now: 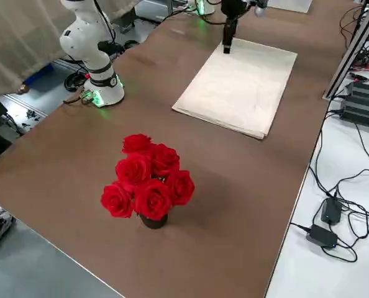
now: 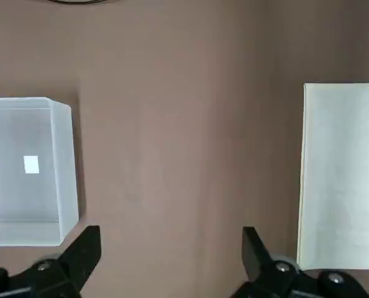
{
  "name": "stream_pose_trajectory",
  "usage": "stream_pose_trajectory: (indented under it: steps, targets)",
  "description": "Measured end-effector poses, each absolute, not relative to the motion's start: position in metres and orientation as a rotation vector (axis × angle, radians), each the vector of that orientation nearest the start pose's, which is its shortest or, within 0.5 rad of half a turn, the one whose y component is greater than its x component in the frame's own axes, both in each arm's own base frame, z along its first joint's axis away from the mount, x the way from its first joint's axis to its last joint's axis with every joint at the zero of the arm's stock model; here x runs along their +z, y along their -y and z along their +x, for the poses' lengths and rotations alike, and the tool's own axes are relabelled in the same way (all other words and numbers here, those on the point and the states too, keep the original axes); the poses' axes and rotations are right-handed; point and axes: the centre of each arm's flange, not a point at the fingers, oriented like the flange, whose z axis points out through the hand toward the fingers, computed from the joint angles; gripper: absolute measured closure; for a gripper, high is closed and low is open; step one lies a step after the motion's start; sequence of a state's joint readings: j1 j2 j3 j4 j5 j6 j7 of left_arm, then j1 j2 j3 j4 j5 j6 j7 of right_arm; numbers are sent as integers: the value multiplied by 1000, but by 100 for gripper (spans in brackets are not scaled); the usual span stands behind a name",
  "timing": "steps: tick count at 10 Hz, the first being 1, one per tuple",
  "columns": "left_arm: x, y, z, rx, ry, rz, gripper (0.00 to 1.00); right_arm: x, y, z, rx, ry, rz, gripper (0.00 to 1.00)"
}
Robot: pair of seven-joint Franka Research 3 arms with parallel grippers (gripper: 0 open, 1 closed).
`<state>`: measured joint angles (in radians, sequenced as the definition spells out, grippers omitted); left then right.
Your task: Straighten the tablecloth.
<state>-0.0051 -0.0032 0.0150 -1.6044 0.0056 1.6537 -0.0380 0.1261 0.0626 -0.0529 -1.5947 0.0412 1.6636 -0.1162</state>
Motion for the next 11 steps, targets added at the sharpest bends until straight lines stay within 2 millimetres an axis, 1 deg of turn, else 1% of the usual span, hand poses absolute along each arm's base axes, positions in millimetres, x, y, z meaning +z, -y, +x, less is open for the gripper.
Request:
stream_pose_trajectory:
  steps: [1,2,3,4,5,6,11]
  targets:
    - [618,-6,561,-82,75,-3135,0,605,-14,569,-45,208,-3104,0]
    - [618,-6,561,-82,75,-3135,0,621,13,561,-78,142,-3109,0]
    - [617,-6,562,-82,75,-3135,0,635,30,553,-78,99,-3111,0]
    - [617,-6,562,-81,76,-3135,0,649,42,547,-61,67,-3112,0]
    - [617,-7,562,-81,76,-3135,0,658,49,544,-61,47,-3113,0]
    - [617,-7,562,-81,76,-3135,0,659,52,543,-60,39,-3113,0]
    - [617,-6,562,-81,76,-3135,0,657,54,541,-26,40,-3146,0]
